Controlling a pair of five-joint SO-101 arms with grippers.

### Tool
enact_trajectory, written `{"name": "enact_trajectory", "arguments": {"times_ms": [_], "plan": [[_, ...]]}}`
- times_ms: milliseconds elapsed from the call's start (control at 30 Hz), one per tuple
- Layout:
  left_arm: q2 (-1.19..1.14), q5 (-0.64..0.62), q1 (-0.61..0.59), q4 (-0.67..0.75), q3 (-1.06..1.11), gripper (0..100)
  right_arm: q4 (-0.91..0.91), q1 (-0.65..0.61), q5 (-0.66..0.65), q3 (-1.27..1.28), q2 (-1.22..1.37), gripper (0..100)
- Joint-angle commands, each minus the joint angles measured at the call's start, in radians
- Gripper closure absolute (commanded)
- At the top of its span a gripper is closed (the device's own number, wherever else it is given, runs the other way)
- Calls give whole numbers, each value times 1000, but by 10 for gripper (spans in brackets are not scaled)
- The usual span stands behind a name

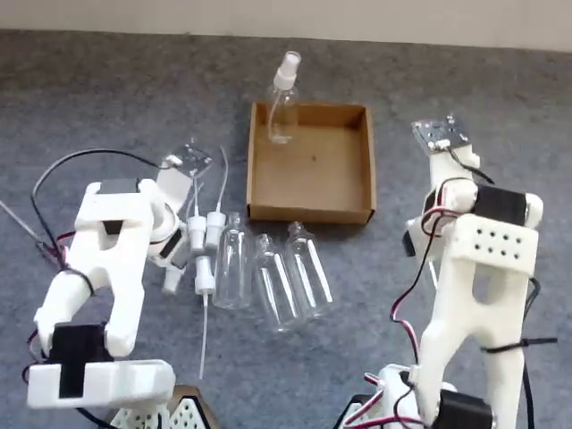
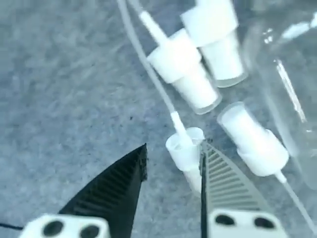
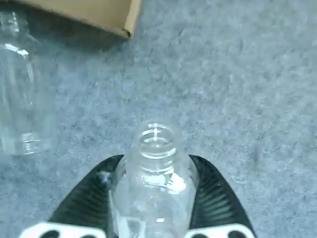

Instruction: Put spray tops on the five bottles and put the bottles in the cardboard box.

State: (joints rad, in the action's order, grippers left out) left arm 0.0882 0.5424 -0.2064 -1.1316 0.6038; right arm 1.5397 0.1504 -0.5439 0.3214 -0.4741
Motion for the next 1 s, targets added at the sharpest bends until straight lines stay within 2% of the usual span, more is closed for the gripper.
{"name": "enact_trajectory", "arguments": {"times_ms": [0, 167, 300, 500, 667, 867, 967], "plan": [[-45, 17, 27, 5, -21, 838, -21, -13, -11, -4, -54, 995], [-127, 14, 28, 23, -22, 843, -21, -10, -11, -2, -59, 995], [-157, 15, 4, 28, -22, 928, -21, -10, -11, -2, -59, 994], [-51, 11, -81, 26, -22, 988, -21, -12, -11, -2, -58, 994], [71, -130, -160, 20, -101, 989, -22, -12, -11, -4, -59, 994], [47, -169, -186, 20, -219, 989, -22, -8, -12, -4, -59, 994], [-33, -381, -206, 26, -269, 987, -22, -13, -12, -4, -59, 994]]}}
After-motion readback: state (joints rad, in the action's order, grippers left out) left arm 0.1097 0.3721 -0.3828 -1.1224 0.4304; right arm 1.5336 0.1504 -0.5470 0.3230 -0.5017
